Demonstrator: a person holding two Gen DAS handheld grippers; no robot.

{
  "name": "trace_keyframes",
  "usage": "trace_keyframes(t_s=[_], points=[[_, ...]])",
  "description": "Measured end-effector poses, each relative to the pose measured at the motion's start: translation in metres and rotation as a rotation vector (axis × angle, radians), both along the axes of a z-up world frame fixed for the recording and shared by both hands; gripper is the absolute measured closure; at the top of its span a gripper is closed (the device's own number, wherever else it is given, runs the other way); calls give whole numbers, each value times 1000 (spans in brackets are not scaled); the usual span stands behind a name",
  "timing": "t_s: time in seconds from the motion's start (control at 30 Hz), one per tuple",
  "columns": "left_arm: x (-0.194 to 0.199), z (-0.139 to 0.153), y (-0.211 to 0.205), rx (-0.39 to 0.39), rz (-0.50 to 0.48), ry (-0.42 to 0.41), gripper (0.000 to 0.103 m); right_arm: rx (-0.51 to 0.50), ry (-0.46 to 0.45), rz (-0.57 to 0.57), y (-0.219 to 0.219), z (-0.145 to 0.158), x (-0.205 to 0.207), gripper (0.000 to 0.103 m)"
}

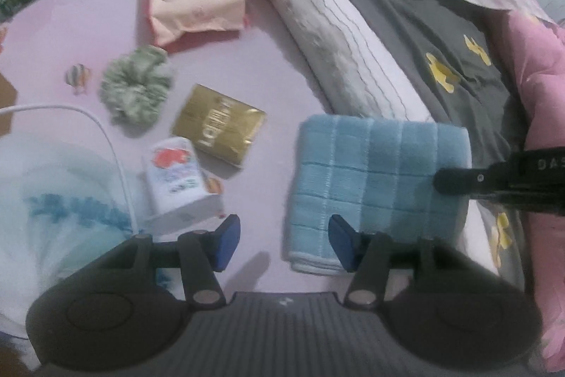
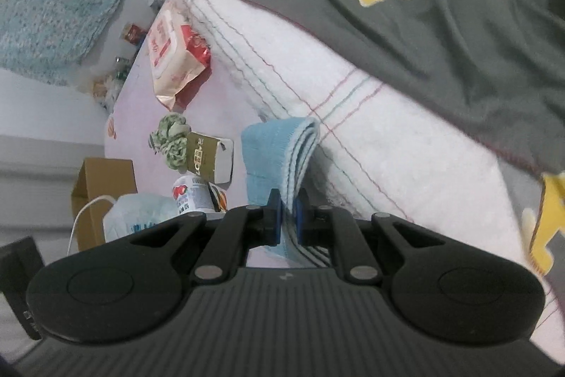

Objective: Organize soft objects
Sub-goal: 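Grasp the blue towel with the left gripper while the right gripper holds its edge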

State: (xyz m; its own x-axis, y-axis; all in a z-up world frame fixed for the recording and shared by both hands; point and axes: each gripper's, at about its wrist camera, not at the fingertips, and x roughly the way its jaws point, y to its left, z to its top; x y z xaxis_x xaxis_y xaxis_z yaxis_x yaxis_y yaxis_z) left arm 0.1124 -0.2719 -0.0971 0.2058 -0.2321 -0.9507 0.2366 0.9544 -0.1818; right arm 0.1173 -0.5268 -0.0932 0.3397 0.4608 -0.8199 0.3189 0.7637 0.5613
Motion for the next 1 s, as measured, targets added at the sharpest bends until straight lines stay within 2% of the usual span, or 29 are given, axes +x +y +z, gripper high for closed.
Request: trace_keyframes(t_s=[0.13, 0.2, 0.37, 0.53, 0.73, 0.8, 0.9, 1.0], points=[[4, -19, -11, 3, -1, 2, 49, -25, -9, 45, 4, 3, 11, 96], [7, -30, -17, 4, -4, 27, 56, -16, -13, 54, 6, 4, 17, 96], [6, -47, -21, 14, -7, 42, 59, 91, -8, 47, 16, 2, 23, 95], [4, -53, -10, -31, 20, 49, 58, 212, 13, 50, 31, -11, 35, 94], [1, -52, 8, -92, 39, 58, 55, 250, 51, 91, 49, -33, 56, 93], [-1, -52, 15, -118, 43, 71, 49, 269, 71, 99, 53, -43, 63, 92], [-6, -48, 22, -126, 28, 85, 43, 257, 89, 135, 62, -54, 72, 92], [-9, -38, 33, -128, 36, 87, 41, 235, 109, 164, 69, -65, 79, 92]])
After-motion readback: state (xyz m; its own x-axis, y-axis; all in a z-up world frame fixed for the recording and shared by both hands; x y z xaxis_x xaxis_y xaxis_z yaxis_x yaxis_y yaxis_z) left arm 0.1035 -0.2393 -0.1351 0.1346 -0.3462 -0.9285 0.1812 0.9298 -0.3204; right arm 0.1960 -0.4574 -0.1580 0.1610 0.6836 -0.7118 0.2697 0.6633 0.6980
